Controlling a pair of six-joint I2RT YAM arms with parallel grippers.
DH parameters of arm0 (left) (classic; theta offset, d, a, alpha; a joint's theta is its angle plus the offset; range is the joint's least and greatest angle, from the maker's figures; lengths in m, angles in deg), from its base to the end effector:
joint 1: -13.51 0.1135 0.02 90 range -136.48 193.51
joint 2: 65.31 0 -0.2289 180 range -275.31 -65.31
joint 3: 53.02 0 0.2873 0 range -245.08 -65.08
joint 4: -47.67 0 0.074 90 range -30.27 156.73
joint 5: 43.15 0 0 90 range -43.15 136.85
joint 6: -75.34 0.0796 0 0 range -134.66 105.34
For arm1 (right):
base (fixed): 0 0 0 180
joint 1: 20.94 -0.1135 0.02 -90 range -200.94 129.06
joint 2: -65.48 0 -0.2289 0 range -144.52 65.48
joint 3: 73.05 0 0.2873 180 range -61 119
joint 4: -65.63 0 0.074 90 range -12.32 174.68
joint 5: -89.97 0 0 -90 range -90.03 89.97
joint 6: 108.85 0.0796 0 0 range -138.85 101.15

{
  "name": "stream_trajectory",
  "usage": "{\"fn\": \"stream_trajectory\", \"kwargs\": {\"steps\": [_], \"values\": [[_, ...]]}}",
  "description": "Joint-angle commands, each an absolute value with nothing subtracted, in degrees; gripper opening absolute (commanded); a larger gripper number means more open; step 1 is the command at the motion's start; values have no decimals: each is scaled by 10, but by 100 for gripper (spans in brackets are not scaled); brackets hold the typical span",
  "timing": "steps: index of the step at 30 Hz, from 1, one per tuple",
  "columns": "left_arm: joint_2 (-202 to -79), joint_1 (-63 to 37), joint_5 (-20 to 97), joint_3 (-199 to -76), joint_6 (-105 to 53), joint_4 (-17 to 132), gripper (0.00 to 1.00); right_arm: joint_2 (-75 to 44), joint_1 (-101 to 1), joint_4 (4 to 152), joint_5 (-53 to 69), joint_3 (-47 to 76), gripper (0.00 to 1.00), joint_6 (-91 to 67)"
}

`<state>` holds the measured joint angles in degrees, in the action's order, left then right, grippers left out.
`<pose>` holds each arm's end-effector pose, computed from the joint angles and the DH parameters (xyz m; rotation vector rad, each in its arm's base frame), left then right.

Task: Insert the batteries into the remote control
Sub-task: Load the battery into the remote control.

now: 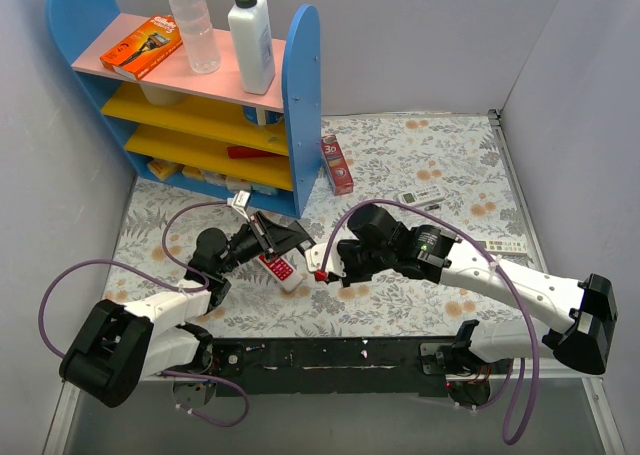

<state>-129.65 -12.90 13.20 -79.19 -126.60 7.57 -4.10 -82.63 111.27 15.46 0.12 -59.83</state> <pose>0.2374 -0.1671 0.1470 -0.9069 1.9102 -2.1679 0.1419 0.3083 0.2451 -1.8980 1.3391 0.4955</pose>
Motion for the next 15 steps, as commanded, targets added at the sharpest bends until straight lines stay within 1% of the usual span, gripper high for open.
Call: {"fn": "stream_trajectory", "kwargs": {"steps": [1,6,11,15], "values": [[-1277,-134,104,-814,-1361,23,0,-39,-826,1040,104,-28,15,-588],[-1267,-133,105,-813,-1365,29,0,-43,-826,999,95,-46,14,-579],[-1260,-133,106,-815,-1365,32,0,-59,-826,990,89,-41,13,-563],[-1260,-133,105,-817,-1365,32,0,-78,-826,976,67,-33,8,-535]]}}
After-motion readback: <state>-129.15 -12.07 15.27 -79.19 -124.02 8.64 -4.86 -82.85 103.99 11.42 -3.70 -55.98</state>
